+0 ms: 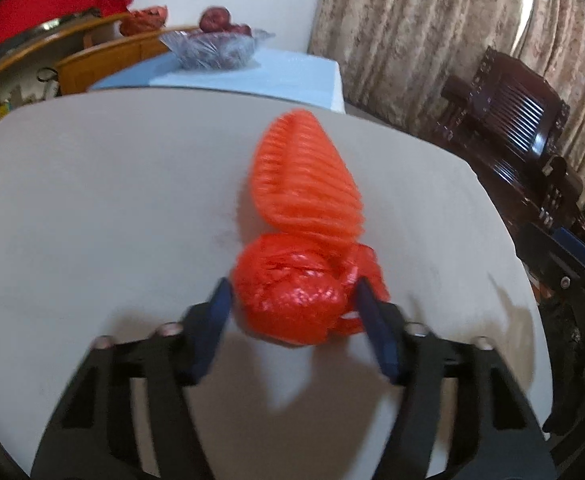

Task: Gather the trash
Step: 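Grasp the red plastic bag with the left tool while the right tool grasps orange mesh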

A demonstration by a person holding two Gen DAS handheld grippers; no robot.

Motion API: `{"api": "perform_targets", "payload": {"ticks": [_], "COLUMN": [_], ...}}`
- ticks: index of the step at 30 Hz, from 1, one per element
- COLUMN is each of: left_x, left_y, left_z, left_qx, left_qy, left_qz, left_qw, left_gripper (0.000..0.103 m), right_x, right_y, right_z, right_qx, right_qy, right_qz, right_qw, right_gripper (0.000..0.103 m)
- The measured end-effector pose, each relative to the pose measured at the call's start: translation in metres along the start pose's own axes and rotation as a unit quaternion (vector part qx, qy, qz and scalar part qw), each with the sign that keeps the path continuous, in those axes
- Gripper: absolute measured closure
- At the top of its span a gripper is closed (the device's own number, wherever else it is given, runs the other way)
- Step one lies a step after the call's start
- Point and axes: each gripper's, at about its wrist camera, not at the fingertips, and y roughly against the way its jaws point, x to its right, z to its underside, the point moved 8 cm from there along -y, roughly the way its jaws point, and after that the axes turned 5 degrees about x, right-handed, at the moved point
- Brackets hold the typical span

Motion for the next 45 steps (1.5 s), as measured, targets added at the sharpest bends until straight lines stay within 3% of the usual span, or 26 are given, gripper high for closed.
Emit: {"api": "perform_targets", "payload": {"ticks": [4, 11, 18, 26, 37, 39, 41, 45], "left_x": [0.006, 0.009, -0.031, -0.088, -0.113, -0.114, -0.117, -0.120], "left_y": [0.003, 0.040, 0.076, 0.071, 0.065, 0.064, 0.065, 0.066], "left_z": [-0.001, 0.004, -0.002, -0.023, -0.030, -0.030, -0.028, -0.027], "left_qx": [0.007, 0.031, 0.067, 0.081, 0.088, 0.088, 0.087, 0.085], "left_qy": [-0.010, -0.016, -0.007, 0.004, 0.026, 0.028, 0.031, 0.035], "left_qz": [-0.001, 0.000, -0.048, -0.102, -0.107, -0.107, -0.108, -0.106], "left_qw": [0.9999, 0.9994, 0.9966, 0.9914, 0.9900, 0.9900, 0.9899, 0.9900], "left_gripper": [0.063, 0.065, 0.066, 0.066, 0.066, 0.066, 0.066, 0.066], "right_x": [0.002, -0.005, -0.036, -0.088, -0.123, -0.127, -0.131, -0.131], "right_y": [0.000, 0.000, -0.008, -0.036, -0.074, -0.080, -0.083, -0.080], "right_z": [0.000, -0.004, -0.008, -0.009, 0.001, 0.006, 0.011, 0.017], "right_qx": [0.001, 0.005, 0.008, -0.003, -0.046, -0.065, -0.082, -0.096], "right_qy": [-0.003, 0.003, 0.010, 0.024, 0.037, 0.044, 0.038, 0.021], "right_qz": [0.000, -0.010, -0.030, -0.052, -0.048, -0.053, -0.074, -0.105], "right_qw": [1.000, 1.000, 0.999, 0.998, 0.997, 0.996, 0.993, 0.990], "right_gripper": [0.006, 0.006, 0.006, 0.006, 0.007, 0.015, 0.045, 0.066]}}
